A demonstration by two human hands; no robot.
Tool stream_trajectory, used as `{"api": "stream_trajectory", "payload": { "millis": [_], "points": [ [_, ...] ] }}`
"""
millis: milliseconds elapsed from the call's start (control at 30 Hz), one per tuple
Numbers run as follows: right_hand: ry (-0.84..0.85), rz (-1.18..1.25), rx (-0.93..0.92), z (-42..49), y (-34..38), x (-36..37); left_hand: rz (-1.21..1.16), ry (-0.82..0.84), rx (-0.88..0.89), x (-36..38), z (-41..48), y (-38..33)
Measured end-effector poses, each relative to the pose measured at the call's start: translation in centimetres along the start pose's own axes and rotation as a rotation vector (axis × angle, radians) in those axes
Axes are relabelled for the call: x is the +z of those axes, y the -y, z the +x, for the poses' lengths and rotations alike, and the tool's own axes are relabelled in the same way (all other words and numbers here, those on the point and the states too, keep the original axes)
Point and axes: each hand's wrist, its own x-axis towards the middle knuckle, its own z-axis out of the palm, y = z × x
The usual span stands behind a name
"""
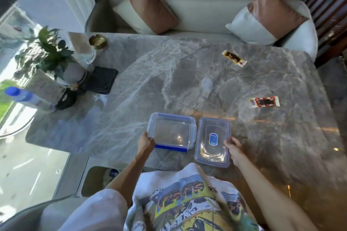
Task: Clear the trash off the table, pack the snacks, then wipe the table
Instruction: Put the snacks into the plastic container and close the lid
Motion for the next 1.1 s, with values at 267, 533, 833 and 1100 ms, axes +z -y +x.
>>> {"api": "stream_trajectory", "payload": {
  "millis": [267, 533, 833, 1100],
  "points": [
    [0.11, -0.403, -0.149, 0.2, 0.6, 3.1, 0.053, 0.03, -0.054, -0.9, -0.2, 0.7],
    [-0.078, -0.685, -0.187, -0.4, -1.0, 3.5, 0.034, 0.033, 0.069, -1.5, -0.3, 0.0],
    [0.089, -0.848, -0.022, -3.6, -2.8, 4.9, 0.03, 0.106, 0.132, -2.2, 1.0, 0.5],
    [0.109, -1.041, -0.189, -6.3, -3.0, 4.3, 0.026, 0.112, 0.291, -2.9, 1.0, 0.4]
  ]
}}
